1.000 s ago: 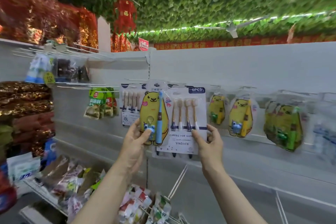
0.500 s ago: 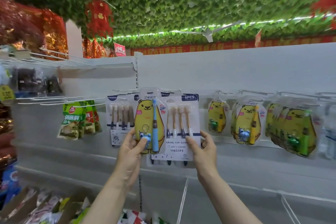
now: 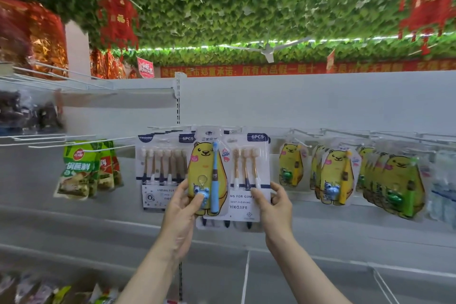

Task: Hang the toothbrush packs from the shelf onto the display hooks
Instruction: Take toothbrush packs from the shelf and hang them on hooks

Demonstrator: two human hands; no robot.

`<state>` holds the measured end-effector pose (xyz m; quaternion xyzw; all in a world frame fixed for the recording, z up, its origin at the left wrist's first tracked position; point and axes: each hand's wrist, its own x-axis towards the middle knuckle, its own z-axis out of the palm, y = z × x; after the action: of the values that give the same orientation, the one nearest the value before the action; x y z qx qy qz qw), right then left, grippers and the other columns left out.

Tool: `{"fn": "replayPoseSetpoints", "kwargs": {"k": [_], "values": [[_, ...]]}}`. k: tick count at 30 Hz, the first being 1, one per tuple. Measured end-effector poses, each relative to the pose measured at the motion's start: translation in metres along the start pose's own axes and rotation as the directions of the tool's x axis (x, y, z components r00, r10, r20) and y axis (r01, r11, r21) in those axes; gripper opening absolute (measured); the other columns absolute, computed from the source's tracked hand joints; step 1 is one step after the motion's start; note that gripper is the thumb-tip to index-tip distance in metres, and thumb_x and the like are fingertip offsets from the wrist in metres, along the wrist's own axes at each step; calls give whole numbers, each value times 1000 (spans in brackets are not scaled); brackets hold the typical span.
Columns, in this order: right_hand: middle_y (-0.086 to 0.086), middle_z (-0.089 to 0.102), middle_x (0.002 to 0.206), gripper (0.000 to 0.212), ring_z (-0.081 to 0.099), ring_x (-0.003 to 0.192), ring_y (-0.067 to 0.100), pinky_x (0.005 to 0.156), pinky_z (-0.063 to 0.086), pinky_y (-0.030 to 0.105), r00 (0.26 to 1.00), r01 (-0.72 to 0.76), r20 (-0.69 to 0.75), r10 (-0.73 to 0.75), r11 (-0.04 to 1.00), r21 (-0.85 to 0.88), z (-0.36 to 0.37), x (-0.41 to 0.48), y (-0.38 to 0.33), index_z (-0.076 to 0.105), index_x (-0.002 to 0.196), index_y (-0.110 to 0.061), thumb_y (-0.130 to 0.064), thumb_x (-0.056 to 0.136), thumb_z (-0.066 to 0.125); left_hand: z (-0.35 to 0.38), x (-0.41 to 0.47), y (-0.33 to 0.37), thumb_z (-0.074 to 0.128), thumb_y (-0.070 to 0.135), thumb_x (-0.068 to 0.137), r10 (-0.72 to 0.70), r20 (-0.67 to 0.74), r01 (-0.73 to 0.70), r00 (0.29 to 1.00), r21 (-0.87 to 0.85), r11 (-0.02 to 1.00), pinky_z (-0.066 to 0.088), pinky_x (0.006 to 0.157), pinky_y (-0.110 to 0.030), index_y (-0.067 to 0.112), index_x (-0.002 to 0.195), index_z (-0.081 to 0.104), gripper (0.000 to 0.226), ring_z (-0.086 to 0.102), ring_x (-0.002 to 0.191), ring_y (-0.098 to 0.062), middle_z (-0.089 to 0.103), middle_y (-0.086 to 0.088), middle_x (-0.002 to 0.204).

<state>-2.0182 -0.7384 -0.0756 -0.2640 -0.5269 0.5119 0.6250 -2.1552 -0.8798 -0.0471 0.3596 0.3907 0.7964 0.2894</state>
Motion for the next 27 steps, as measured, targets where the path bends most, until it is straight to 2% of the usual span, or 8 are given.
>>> {"fn": "replayPoseSetpoints", "kwargs": {"k": [3, 6, 12, 14, 17, 23, 27], "values": [[5, 72, 100, 37, 72, 87, 18, 63, 58, 25, 1000, -2, 4, 2, 1000, -2, 0, 7, 3, 57, 118, -23, -19, 87, 77, -1, 7, -2, 56, -3, 92, -1, 2, 0, 1000, 19, 1000, 48, 98, -39, 21, 127, 56, 42, 66, 104, -21, 74, -6, 107], [7, 72, 102, 42, 72, 87, 19, 61, 56, 21, 1000, -12, 8, 12, 1000, 2, 2, 16, 8, 55, 123, -19, -17, 87, 77, -1, 12, -5, 57, -3, 92, -8, 7, 8, 1000, 19, 1000, 45, 106, -44, 19, 129, 56, 43, 65, 109, -24, 72, -9, 112], [8, 71, 104, 39, 71, 92, 22, 66, 59, 26, 1000, -4, 19, 4, 1000, -12, 7, 35, 16, 56, 119, -21, -16, 86, 77, -3, 22, -9, 59, -2, 91, -32, -3, 32, 999, 20, 999, 41, 111, -50, 16, 142, 48, 54, 63, 116, -29, 71, -10, 116], [7, 71, 105, 35, 71, 94, 23, 74, 61, 34, 1000, -1, 24, 1, 1000, -24, 8, 42, 18, 57, 112, -26, -16, 86, 77, -3, 22, -10, 58, -2, 92, -38, -7, 38, 999, 17, 999, 41, 111, -50, 16, 143, 46, 56, 63, 115, -28, 72, -10, 116], [8, 71, 106, 36, 71, 96, 24, 83, 61, 44, 1000, -18, 21, 19, 999, -42, 9, 52, 20, 57, 113, -24, -16, 85, 78, -2, 20, -8, 57, -3, 93, -36, -3, 36, 999, 22, 999, 45, 106, -46, 15, 144, 45, 55, 65, 109, -24, 72, -10, 115], [8, 70, 109, 42, 70, 97, 23, 83, 61, 41, 999, -38, 31, 41, 997, -72, 7, 56, 18, 56, 124, -18, -17, 87, 76, -1, 6, -7, 57, -3, 93, -27, 3, 27, 1000, 26, 999, 51, 91, -36, 18, 136, 52, 48, 69, 98, -18, 75, -6, 107], [6, 69, 115, 43, 69, 100, 20, 85, 60, 38, 992, -62, 98, 74, 991, -120, 2, 49, 9, 54, 128, -17, -20, 90, 73, 2, -11, -4, 55, -4, 94, -23, 30, 22, 999, 37, 999, 50, 85, -32, 20, 127, 57, 41, 71, 89, -10, 76, 0, 101]]}}
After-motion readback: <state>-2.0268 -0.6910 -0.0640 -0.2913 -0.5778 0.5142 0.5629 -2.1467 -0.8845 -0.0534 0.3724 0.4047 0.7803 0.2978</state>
